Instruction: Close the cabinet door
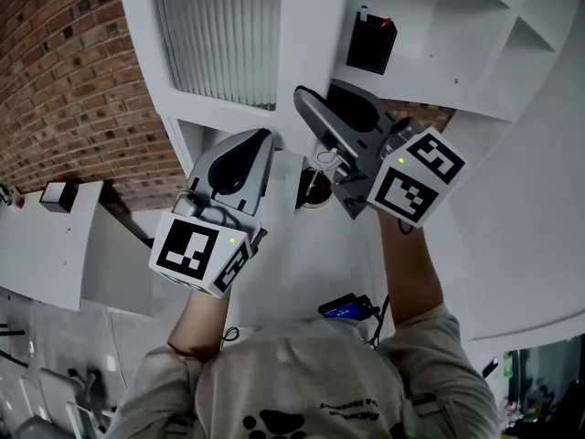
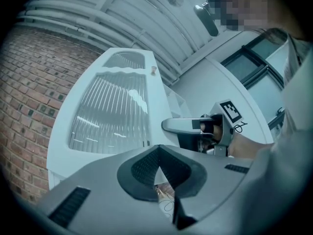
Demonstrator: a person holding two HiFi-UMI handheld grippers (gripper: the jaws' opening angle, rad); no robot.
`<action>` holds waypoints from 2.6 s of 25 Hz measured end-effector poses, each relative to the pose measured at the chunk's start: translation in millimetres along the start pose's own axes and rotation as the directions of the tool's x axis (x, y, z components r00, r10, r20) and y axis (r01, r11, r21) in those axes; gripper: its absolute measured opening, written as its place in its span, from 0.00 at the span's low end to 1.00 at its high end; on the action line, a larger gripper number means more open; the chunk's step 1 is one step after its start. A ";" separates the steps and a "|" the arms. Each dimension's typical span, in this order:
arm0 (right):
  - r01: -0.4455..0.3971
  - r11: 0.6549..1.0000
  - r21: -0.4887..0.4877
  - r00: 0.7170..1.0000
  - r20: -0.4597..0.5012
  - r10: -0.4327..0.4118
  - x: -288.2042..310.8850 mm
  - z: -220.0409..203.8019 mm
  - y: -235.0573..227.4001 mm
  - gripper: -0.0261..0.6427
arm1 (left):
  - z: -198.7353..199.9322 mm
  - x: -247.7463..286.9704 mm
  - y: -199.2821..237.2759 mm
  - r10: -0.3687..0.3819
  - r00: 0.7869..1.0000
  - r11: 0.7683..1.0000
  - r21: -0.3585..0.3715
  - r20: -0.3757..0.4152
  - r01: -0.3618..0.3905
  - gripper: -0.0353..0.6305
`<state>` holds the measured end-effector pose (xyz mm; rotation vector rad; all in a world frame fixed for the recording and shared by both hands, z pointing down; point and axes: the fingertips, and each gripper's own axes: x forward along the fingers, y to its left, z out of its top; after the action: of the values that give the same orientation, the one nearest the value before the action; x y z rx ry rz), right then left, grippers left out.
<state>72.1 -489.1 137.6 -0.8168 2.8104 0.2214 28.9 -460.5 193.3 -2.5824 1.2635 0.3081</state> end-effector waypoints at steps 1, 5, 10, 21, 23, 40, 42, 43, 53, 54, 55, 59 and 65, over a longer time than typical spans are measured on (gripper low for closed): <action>-0.011 1.000 0.002 1.000 -0.001 0.011 1.1 -0.3 -3.2 0.18 | -0.7 3.8 0.7 0.009 1.000 1.000 0.001 0.000 -0.009 0.06; -0.049 0.999 0.014 0.999 0.002 0.049 3.3 -1.8 -16.5 0.18 | -3.4 18.1 2.0 0.038 0.999 0.999 0.007 -0.004 -0.038 0.06; -0.092 0.996 0.015 0.996 0.005 0.092 6.8 -5.7 -29.8 0.18 | -10.6 33.2 4.3 0.066 0.998 0.998 0.018 -0.009 -0.065 0.06; -0.173 0.984 0.040 0.985 0.012 0.173 17.6 -10.7 -57.2 0.19 | -26.2 71.2 11.7 0.089 0.996 0.996 0.021 -0.022 -0.089 0.06; -0.182 0.982 0.043 0.983 0.010 0.182 19.8 -11.6 -61.8 0.19 | -27.7 77.5 14.8 0.093 0.995 0.995 0.024 -0.020 -0.092 0.06; -0.215 0.973 0.085 0.977 0.006 0.215 37.5 -17.9 -94.6 0.20 | -38.1 106.5 32.7 0.110 0.993 0.994 0.029 -0.031 -0.109 0.06; -0.213 0.973 0.092 0.977 0.005 0.213 38.7 -18.8 -97.2 0.21 | -39.3 108.6 33.9 0.116 0.993 0.993 0.030 -0.034 -0.115 0.06; -0.210 0.973 0.098 0.978 0.005 0.211 39.2 -19.3 -98.5 0.21 | -40.1 109.6 34.4 0.119 0.992 0.993 0.029 -0.038 -0.118 0.06; -0.055 0.998 0.015 0.998 -0.005 0.055 34.0 -19.8 -112.7 0.23 | -43.2 118.8 40.7 0.136 0.990 0.990 0.038 -0.038 -0.134 0.06; -0.037 0.999 0.010 0.999 -0.002 0.037 32.5 -20.5 -114.9 0.23 | -44.0 119.9 41.3 0.136 0.990 0.990 0.039 -0.041 -0.134 0.06; -0.022 1.000 0.009 1.000 0.001 0.022 31.1 -21.2 -117.1 0.23 | -44.8 120.9 41.8 0.136 0.990 0.990 0.039 -0.045 -0.134 0.06; 0.012 1.000 0.024 1.000 0.008 -0.012 28.2 -23.3 -123.3 0.22 | -45.9 123.0 44.8 0.140 0.989 0.989 0.043 -0.043 -0.138 0.06; 0.062 0.998 0.029 0.998 0.010 -0.063 21.4 -28.0 -134.7 0.22 | -49.1 127.7 49.3 0.146 0.988 0.989 0.046 -0.042 -0.144 0.06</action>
<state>123.2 -618.2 148.0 -0.8929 2.7666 0.1751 70.5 -599.8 195.7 -2.4802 1.4614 0.2472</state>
